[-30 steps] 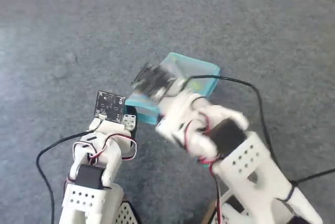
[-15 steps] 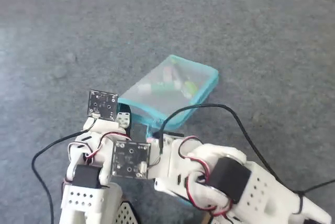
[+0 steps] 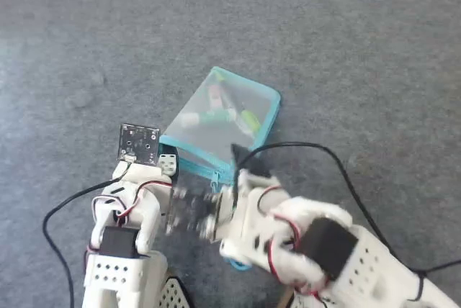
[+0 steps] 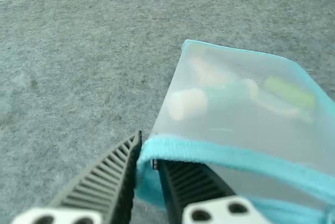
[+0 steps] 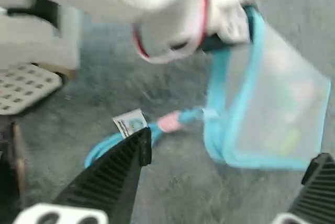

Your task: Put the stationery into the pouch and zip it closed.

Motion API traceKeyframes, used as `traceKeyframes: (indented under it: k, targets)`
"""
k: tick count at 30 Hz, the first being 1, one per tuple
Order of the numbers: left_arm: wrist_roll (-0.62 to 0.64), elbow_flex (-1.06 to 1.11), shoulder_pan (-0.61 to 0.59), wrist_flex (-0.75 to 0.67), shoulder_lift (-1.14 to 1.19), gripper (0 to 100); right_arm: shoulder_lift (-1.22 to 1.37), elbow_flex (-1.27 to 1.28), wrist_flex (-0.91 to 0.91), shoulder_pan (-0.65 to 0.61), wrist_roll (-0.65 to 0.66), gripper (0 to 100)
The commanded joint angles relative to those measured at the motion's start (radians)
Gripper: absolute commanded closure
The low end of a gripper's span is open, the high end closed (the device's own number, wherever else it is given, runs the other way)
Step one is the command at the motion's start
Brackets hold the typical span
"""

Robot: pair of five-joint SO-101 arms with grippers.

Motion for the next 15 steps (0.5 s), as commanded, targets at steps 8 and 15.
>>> traceKeyframes:
  k: [8,15]
  targets:
    - [0.015,-0.062,-0.011,-0.003,-0.006,99,-0.022,0.388,-0.375,0.223,0.011,56.3]
    - [0.012,-0.061,-0.003,-0.003,-0.006,99,-0.013,0.443,-0.492,0.226,0.009,56.3]
